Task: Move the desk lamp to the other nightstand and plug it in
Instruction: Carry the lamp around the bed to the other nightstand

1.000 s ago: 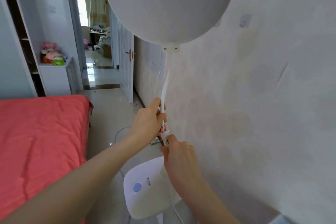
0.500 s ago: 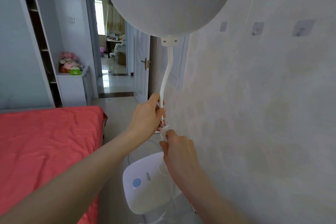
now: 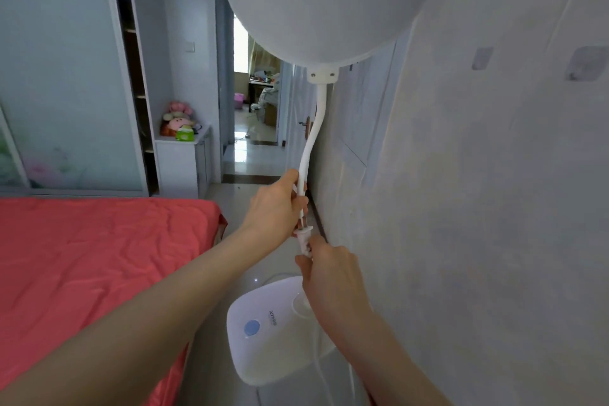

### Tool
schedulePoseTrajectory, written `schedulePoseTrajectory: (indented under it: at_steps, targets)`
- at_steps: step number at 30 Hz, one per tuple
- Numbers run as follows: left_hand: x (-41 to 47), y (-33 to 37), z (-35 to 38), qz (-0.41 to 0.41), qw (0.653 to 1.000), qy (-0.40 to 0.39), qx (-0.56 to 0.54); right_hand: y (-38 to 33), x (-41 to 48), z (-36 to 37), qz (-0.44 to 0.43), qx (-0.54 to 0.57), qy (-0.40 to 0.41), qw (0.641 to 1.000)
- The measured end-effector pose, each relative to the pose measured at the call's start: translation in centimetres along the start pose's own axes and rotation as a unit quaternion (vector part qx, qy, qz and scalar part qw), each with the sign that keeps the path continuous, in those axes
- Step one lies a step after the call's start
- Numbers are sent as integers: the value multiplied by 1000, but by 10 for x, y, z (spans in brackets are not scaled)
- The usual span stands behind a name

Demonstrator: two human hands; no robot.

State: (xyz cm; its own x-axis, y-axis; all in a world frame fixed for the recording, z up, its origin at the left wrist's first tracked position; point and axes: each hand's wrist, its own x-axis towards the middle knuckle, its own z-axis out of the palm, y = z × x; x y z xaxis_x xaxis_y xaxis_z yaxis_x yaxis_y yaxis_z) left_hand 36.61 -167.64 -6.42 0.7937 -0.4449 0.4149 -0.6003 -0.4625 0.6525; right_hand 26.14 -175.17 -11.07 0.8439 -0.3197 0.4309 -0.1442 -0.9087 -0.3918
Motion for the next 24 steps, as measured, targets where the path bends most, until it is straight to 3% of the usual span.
schedulePoseTrajectory:
  at_steps: [10, 24]
  targets:
    - [95, 0, 54, -15, 999, 19, -21, 67, 90, 3, -24, 9, -11, 1000]
    - [185, -36, 83, -25, 999, 15, -20, 98, 180, 41, -24, 6, -20, 999]
